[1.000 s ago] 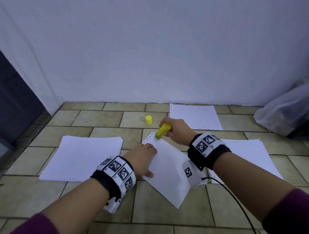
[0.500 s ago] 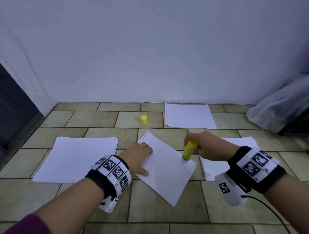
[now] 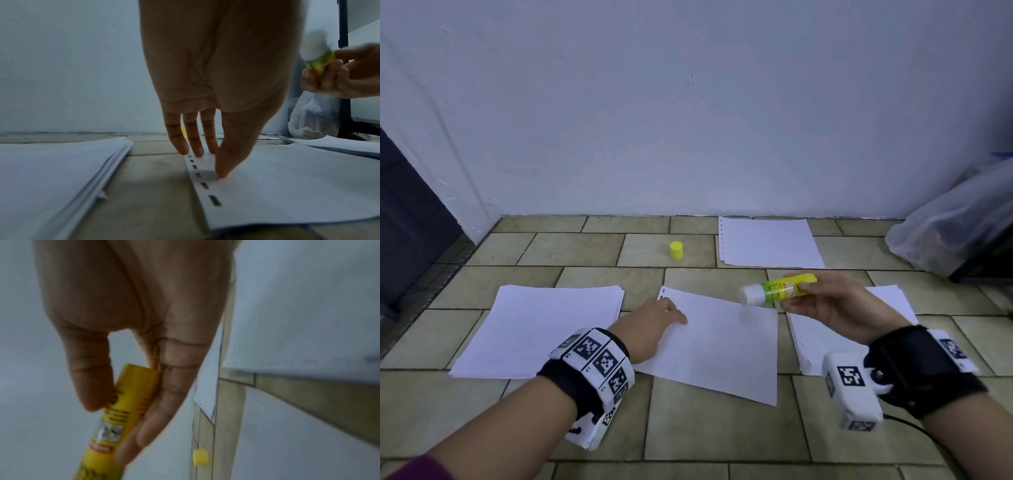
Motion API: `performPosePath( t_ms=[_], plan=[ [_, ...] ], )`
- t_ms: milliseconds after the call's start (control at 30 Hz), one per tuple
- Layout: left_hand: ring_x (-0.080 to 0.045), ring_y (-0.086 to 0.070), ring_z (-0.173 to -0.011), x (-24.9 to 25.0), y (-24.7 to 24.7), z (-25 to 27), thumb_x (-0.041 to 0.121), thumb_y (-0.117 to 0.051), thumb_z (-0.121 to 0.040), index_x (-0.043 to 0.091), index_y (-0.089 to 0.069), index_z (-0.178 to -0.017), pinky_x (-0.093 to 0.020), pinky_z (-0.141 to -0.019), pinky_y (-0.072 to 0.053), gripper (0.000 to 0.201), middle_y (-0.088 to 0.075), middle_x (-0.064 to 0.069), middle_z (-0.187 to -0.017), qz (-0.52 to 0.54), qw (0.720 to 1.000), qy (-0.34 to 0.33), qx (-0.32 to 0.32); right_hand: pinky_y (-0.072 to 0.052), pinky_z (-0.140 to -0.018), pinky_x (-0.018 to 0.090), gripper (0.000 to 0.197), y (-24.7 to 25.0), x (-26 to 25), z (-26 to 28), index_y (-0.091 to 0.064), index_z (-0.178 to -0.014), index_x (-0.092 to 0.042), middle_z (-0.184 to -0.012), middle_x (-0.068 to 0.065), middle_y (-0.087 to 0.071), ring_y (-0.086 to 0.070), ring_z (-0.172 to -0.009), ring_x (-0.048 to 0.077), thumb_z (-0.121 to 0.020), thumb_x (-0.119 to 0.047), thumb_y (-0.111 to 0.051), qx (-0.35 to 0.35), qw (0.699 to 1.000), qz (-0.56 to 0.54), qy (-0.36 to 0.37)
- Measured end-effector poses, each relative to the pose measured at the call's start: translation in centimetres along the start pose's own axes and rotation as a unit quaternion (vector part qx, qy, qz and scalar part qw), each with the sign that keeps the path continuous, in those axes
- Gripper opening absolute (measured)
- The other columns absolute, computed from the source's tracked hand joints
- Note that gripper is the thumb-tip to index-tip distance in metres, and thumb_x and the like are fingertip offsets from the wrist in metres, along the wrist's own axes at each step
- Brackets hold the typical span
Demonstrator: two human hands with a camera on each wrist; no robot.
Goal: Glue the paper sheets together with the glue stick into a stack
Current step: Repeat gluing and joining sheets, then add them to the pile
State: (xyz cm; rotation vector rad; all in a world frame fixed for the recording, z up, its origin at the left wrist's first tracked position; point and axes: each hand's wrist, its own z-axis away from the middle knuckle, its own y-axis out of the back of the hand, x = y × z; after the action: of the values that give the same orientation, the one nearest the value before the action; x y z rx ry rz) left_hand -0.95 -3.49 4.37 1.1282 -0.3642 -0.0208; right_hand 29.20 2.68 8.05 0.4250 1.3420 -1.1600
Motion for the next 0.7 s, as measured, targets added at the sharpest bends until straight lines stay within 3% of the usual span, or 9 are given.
performPosePath(
  t_ms=[133,200,300,367,400,500,567,633,700],
  plan=[
    [-0.014,-0.016,-0.137,-0.3,0.0,0.1,0.006,-0.058,-0.086,0.032,-0.039,-0.141,-0.024,-0.093,-0.041,0.064,-0.021,0.002,-0.146,-0.018,1.000,0.012,0.018,-0.058,-0.063,0.026,0.066,-1.8,2.2,-1.7,-0.070,-0.085,0.004,-0.086,0.018,-0.069,-0.072,-0.081,0.023,-0.026,-0.014,-0.094,0.022,0.990,-0.142,0.012],
    [-0.017,-0.012,-0.139,-0.4,0.0,0.2,0.013,-0.061,-0.086,0.032,-0.038,-0.141,-0.027,-0.098,-0.041,0.063,-0.017,0.001,-0.148,-0.009,0.999,0.029,0.015,-0.058,-0.063,0.027,0.065,-3.1,3.1,-2.8,-0.069,-0.082,0.002,-0.085,0.016,-0.069,-0.072,-0.080,0.023,-0.026,-0.019,-0.096,0.021,0.986,-0.167,0.018],
    [-0.016,-0.024,-0.136,-0.7,0.1,0.3,0.019,-0.062,-0.089,0.022,-0.029,-0.146,-0.025,-0.104,-0.033,0.066,-0.021,0.001,-0.149,0.016,0.999,0.049,-0.003,-0.052,-0.069,0.027,0.055,-4.8,3.7,-4.9,-0.063,-0.104,-0.011,-0.097,0.000,-0.071,-0.069,-0.086,0.014,-0.058,-0.024,-0.088,0.020,0.996,-0.085,0.016],
    [-0.017,-0.036,-0.129,-0.9,0.3,0.2,0.019,-0.061,-0.091,0.015,-0.027,-0.147,-0.019,-0.096,-0.031,0.065,-0.024,0.001,-0.150,0.021,0.998,0.052,-0.009,-0.041,-0.069,0.025,0.038,-5.7,3.9,-6.9,-0.060,-0.113,-0.016,-0.101,-0.006,-0.070,-0.065,-0.085,0.008,-0.077,-0.008,-0.072,0.071,0.996,0.037,0.026],
    [-0.017,-0.039,-0.126,-1.0,0.4,0.2,0.017,-0.061,-0.091,0.014,-0.028,-0.147,-0.018,-0.093,-0.031,0.065,-0.024,0.001,-0.150,0.025,0.998,0.053,-0.010,-0.039,-0.066,0.024,0.036,-6.1,4.1,-8.0,-0.062,-0.110,-0.015,-0.098,-0.004,-0.070,-0.063,-0.084,0.010,-0.077,-0.001,-0.070,0.105,0.989,0.097,0.034],
    [-0.017,-0.043,-0.123,-1.1,0.7,0.0,0.015,-0.062,-0.090,0.012,-0.029,-0.146,-0.018,-0.093,-0.032,0.065,-0.026,0.001,-0.149,0.030,0.998,0.050,-0.011,-0.045,-0.069,0.024,0.030,-6.7,4.3,-11.4,-0.068,-0.092,-0.019,-0.088,-0.001,-0.069,-0.062,-0.084,0.015,-0.069,-0.004,-0.079,0.174,0.942,0.281,0.064],
    [-0.018,-0.044,-0.122,-1.0,0.8,0.0,0.014,-0.062,-0.089,0.011,-0.031,-0.145,-0.019,-0.092,-0.032,0.065,-0.028,-0.001,-0.147,0.034,0.998,0.049,-0.009,-0.047,-0.080,0.026,0.031,-7.1,4.2,-13.3,-0.070,-0.096,-0.016,-0.093,0.001,-0.068,-0.061,-0.089,0.016,-0.068,-0.012,-0.081,0.182,0.889,0.415,0.063],
    [-0.018,-0.041,-0.126,-1.0,0.7,-0.1,0.014,-0.064,-0.087,0.011,-0.032,-0.144,-0.020,-0.096,-0.032,0.065,-0.029,-0.002,-0.147,0.039,0.998,0.046,-0.003,-0.041,-0.076,0.024,0.035,-7.8,4.0,-14.6,-0.068,-0.103,-0.009,-0.093,0.002,-0.064,-0.057,-0.088,0.017,-0.071,-0.016,-0.080,0.177,0.840,0.510,0.059],
    [-0.018,-0.036,-0.131,-1.2,0.6,-0.2,0.014,-0.065,-0.086,0.010,-0.032,-0.144,-0.023,-0.103,-0.030,0.067,-0.030,-0.003,-0.147,0.039,0.998,0.046,-0.001,-0.037,-0.073,0.022,0.034,-8.5,3.8,-15.7,-0.065,-0.105,-0.007,-0.095,0.004,-0.062,-0.056,-0.089,0.019,-0.075,-0.016,-0.076,0.166,0.812,0.557,0.052]
  ],
)
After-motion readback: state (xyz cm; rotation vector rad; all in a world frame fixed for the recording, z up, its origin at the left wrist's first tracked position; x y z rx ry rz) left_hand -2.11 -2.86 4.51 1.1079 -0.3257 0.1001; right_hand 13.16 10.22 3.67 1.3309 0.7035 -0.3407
